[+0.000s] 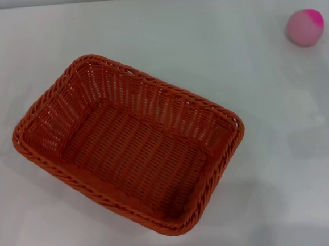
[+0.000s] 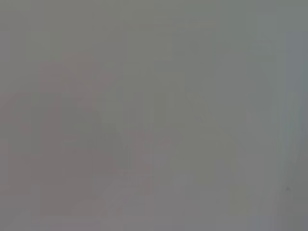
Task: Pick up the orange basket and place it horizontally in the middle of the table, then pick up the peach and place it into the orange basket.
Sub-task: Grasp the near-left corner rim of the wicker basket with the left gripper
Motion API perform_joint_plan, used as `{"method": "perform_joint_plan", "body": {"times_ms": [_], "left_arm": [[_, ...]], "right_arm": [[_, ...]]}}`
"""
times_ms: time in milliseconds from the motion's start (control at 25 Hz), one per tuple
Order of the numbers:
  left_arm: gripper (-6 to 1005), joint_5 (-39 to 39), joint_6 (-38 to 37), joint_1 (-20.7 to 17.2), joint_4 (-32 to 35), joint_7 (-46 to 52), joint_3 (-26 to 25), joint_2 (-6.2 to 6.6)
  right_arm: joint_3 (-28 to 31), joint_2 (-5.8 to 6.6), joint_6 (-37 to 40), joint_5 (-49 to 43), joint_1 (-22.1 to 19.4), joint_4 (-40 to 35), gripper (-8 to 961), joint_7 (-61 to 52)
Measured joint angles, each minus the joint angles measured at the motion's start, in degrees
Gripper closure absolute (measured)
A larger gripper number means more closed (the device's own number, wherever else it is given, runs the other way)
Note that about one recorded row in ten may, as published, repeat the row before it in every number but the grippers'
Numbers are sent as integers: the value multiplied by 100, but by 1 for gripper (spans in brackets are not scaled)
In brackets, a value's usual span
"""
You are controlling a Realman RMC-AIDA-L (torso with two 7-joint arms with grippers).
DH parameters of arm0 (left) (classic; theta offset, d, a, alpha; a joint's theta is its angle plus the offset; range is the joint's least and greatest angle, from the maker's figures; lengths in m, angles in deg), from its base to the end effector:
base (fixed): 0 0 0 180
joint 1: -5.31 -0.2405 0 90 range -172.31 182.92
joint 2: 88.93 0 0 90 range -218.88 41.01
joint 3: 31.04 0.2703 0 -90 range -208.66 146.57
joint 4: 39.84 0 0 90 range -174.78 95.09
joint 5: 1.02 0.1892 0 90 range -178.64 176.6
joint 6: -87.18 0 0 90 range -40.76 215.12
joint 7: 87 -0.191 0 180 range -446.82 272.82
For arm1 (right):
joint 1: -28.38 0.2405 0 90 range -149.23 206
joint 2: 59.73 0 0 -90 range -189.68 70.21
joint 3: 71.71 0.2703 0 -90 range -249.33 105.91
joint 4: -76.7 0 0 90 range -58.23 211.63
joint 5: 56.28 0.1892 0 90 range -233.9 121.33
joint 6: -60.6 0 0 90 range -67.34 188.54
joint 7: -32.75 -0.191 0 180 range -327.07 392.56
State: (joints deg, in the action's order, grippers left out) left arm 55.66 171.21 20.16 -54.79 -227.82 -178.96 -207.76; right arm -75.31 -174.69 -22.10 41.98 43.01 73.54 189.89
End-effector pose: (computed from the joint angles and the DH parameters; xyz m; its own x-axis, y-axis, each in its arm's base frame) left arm -0.3434 0.3152 0.0668 0.5342 -0.1923 0.8232 0.7987 -0.2042 -0.5660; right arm 0.3859 0.2967 0.0617 0.6994 0.0979 -0.7080 -0.7062 -0.0574 -0.7057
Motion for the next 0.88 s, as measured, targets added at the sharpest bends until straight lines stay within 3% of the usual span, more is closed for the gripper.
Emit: {"method": "perform_joint_plan", "body": {"times_ms": [880], "left_arm": [[293,4,71,-48,-42,122,72,3]], "right_arm": [[0,0,0,0,-11,9,125,0]]}}
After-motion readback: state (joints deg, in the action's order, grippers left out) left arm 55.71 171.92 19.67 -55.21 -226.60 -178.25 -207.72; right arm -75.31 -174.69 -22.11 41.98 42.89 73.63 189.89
